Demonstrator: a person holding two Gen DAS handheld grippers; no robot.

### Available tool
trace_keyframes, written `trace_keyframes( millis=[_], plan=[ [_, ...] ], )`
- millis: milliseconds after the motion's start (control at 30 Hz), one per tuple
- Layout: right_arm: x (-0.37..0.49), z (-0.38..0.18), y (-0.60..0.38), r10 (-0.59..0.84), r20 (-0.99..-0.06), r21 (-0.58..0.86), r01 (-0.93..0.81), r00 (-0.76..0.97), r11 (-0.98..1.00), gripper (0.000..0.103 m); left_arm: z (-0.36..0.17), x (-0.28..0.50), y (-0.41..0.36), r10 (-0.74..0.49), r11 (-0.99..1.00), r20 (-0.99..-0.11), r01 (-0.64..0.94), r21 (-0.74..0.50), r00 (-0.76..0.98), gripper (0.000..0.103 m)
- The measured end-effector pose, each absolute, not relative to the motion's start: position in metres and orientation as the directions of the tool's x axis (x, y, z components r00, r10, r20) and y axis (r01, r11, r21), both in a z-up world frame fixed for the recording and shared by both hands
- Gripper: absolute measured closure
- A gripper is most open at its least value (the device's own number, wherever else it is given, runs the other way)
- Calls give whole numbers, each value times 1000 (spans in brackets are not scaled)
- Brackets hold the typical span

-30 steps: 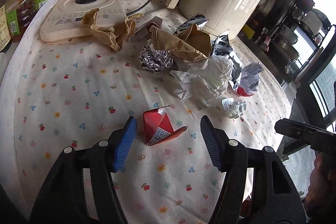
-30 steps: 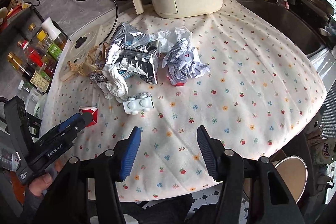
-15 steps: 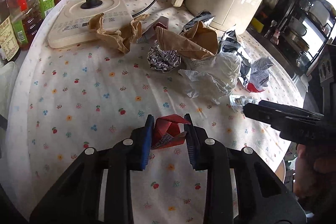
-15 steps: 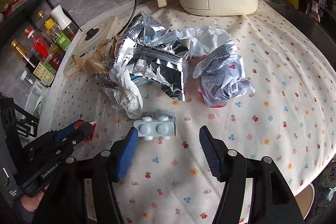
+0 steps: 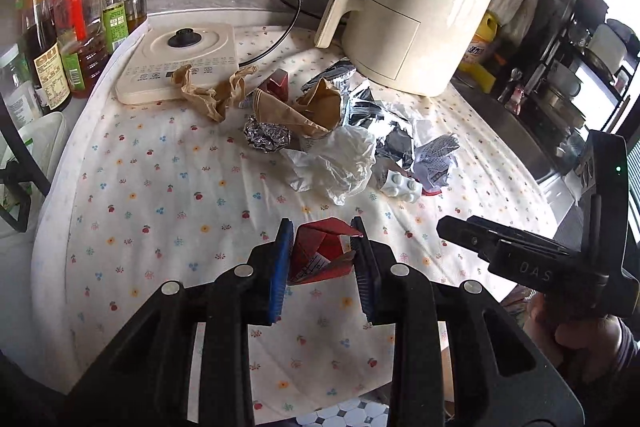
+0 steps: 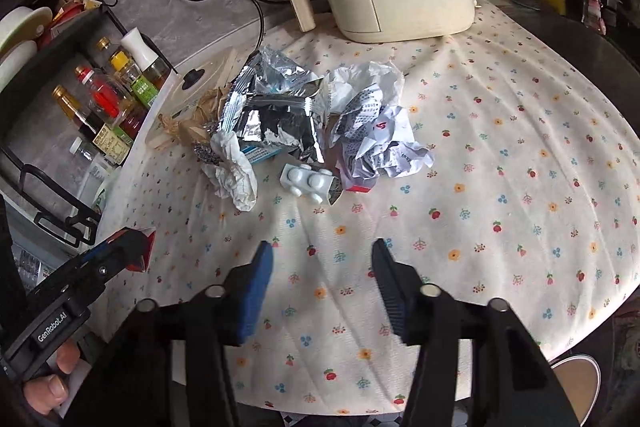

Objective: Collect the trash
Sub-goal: 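Grasp the red paper scrap with the left gripper while the right gripper grasps the white plastic block, then carry the red scrap and white block over the white bin with both grippers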

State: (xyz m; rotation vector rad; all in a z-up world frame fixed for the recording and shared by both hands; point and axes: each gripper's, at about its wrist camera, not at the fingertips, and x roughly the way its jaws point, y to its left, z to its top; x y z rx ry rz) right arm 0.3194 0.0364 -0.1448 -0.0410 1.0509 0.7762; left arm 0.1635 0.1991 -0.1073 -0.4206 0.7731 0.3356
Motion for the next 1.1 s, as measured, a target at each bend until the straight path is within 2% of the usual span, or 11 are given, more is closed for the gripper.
trace_keyframes(
  millis=[233,400,467,533,867,1100],
  plan=[
    [328,-157,72,535,-807,309,-592,251,744,46,-114,163,222,151,849,-727,-464,-251,670,74],
    [343,-170,101,479,-833,266,-559,276,785,42,-112,169,242,149,858,-716,-449,-250,682,74],
    [345,-172,104,457,-836,241,-546,303,803,60,-110,172,249,149,861,-712,-445,-247,686,74],
    [344,-171,102,482,-830,271,-554,279,787,61,-107,174,254,149,862,-710,-442,-249,689,74],
    [303,-130,41,576,-756,344,-560,312,754,61,-87,185,223,88,903,-672,-344,-257,735,74],
    [282,-112,-44,554,-735,352,-479,390,804,61,-83,202,160,-12,940,-671,-221,-260,741,73]
  ],
)
